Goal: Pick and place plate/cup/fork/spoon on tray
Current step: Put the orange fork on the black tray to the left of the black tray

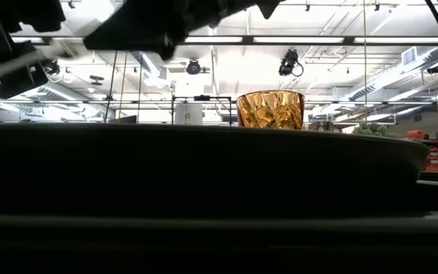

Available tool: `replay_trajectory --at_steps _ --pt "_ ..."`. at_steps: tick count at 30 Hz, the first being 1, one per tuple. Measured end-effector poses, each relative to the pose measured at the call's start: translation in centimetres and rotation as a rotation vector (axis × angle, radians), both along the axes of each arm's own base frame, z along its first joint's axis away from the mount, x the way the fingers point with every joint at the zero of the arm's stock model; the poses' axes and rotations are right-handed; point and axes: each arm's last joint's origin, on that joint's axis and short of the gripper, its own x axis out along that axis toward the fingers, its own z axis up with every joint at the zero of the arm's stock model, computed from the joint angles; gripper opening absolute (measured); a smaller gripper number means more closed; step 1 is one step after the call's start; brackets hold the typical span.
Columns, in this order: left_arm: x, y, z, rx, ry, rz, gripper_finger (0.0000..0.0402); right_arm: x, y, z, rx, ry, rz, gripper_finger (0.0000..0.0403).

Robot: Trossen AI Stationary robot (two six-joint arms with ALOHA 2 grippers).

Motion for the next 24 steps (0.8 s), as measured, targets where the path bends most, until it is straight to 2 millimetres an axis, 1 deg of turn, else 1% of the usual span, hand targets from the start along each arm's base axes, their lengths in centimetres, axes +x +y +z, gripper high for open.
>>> replay_trajectory --at_steps 6,12,20,24 --pt "-0.1 0.3 -0.3 0.046 0.016 0.036 0.0163 -0.2 -1.1 -0.8 0.147 0.128 -0.141 0.0007" --pt "0.3 0.8 -1.0 0.050 0.061 0.093 0.0154 -0.2 -2.0 -0.9 0.283 0.167 -0.242 0.0007" --pt "1.4 0.9 -2.1 0.076 0.091 0.123 0.0162 -0.2 -2.1 -1.1 0.316 0.194 -0.255 0.0007" --pt "1.6 1.1 -2.2 0.081 0.094 0.104 0.0153 -0.4 -2.2 -1.3 0.328 0.235 -0.261 0.0007"
